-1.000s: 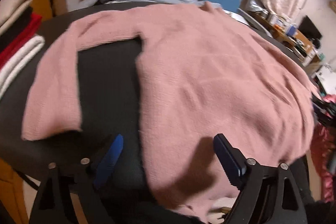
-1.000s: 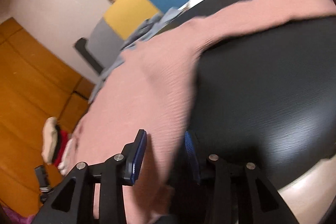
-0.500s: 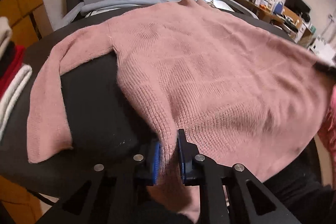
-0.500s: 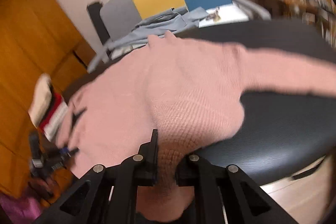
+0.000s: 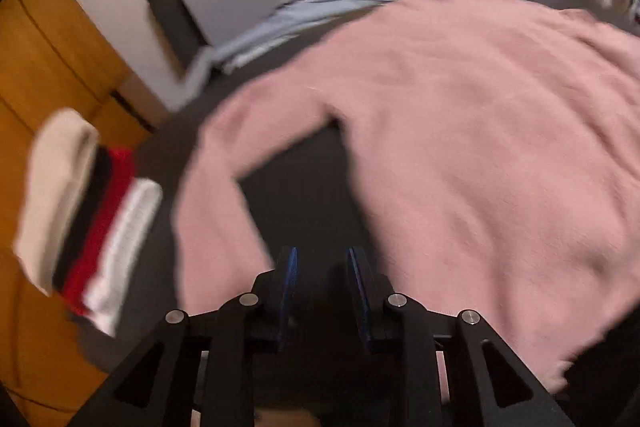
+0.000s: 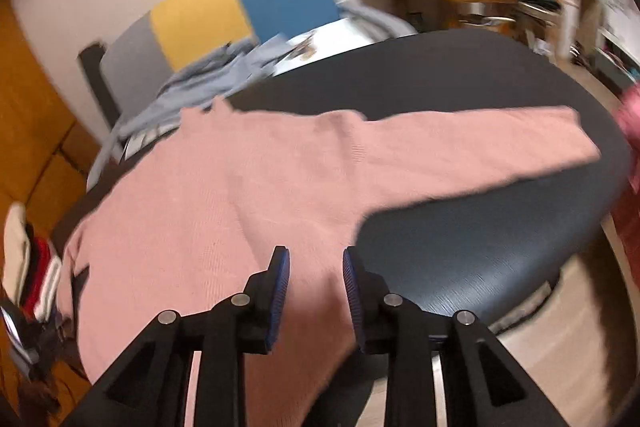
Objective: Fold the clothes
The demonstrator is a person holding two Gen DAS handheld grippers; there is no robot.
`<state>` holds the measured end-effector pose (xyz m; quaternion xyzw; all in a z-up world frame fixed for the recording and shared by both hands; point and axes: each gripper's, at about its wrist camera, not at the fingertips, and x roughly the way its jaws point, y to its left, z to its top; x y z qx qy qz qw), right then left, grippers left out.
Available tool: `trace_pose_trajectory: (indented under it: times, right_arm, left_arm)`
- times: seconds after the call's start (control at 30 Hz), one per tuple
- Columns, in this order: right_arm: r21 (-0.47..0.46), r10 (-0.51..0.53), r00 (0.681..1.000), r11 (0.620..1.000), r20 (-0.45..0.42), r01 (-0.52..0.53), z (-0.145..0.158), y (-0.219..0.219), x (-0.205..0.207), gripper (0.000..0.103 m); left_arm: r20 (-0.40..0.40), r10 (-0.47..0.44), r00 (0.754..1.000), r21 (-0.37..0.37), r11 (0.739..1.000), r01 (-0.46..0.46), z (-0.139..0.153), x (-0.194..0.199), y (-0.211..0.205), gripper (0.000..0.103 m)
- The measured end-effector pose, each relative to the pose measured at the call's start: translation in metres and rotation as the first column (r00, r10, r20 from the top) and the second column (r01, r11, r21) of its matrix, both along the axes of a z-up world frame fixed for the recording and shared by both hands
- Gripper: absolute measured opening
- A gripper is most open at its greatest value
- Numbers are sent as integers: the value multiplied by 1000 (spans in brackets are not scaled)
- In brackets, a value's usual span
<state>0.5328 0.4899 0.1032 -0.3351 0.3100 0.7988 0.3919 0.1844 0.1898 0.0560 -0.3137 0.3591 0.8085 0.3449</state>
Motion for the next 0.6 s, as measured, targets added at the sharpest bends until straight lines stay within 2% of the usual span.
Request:
trace_pose_trajectory:
  times: [0.1,0.2,0.3,0.37,0.4,0.6]
  right_arm:
    - [29,111,992,993,65,-113,-17,3,-53,28]
    - [38,176,972,982,155,-184,-36,8,-98,28]
    - [55,187,941,976,283,-211,-59,17,-129,28]
    - [34,183,919,978,349,-208,-76,24,-140,28]
    - [27,182,919,979,349,-203,-81,28,-140,28]
    - [47,159,938,982,308,-182,-88,67,-140,30]
  left_arm:
    - [42,19,999,69,997,-21,13,-15,27,29]
    - [35,-14,999,93,996,11,13,-14,65,31]
    - [51,-57,997,104,993,52,5,-13,105,32]
    - [114,-51,992,89,995,41,-6,-15,127,32]
    - [145,-34,989,72,997,24,-15,-17,137,32]
    - [157,18,987,81,996,-31,-20,-23,162,32]
